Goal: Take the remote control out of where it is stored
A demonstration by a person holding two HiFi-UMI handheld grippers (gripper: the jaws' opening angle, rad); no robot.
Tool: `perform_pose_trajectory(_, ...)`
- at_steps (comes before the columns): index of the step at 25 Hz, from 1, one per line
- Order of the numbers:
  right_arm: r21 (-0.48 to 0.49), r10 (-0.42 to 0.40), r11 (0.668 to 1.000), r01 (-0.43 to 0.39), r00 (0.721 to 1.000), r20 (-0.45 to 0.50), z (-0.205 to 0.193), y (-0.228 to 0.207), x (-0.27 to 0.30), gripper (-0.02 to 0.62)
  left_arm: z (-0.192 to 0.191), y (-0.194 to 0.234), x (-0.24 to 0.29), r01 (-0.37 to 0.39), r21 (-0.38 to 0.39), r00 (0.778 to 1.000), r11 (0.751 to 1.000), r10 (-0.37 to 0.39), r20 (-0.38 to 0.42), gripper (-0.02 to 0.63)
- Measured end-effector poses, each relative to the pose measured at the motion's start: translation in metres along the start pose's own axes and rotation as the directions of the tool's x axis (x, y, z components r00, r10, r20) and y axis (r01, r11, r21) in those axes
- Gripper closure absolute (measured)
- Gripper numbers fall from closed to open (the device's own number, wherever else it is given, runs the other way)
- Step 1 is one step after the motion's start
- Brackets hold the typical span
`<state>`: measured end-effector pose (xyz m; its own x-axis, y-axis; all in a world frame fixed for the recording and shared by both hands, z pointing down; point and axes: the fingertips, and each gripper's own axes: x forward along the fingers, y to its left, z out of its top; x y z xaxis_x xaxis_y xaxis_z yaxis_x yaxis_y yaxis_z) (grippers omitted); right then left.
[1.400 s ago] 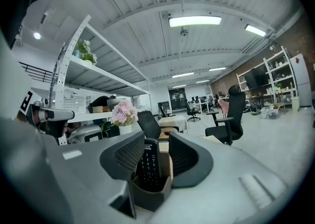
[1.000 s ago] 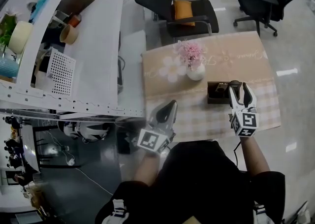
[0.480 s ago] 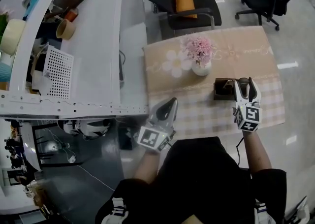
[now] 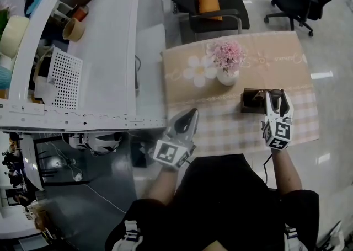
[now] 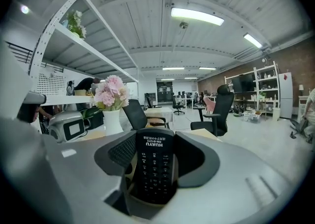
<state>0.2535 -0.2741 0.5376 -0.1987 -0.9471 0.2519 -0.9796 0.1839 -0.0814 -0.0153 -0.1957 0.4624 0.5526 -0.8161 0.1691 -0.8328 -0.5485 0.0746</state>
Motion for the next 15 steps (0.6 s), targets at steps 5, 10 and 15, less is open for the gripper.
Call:
perform_pose_trajectory(5, -0.007, 0.022, 1.000, -0.021, 0.999, 0.029, 0.012, 0.000, -0.008, 0.354, 0.000, -0.004, 0.005, 0.013, -0.001, 1.000, 1.000, -0.013, 0.007, 0.604)
perform_pose_trajectory(10, -0.004, 0.039, 0.999, -0.038, 0.997, 0.072, 0.033, 0.000, -0.018, 0.354, 0.001, -0.012, 0.011, 0.032, -0.001, 0.999, 0.999, -0.032, 0.009, 0.604)
perform_pose_trajectory(15, -0.011, 0.058, 0.998, -0.057, 0.992, 0.110, 0.054, -0.002, -0.027, 0.354, 0.001, -0.017, 0.020, 0.050, -0.009, 0.999, 0.999, -0.050, 0.018, 0.604)
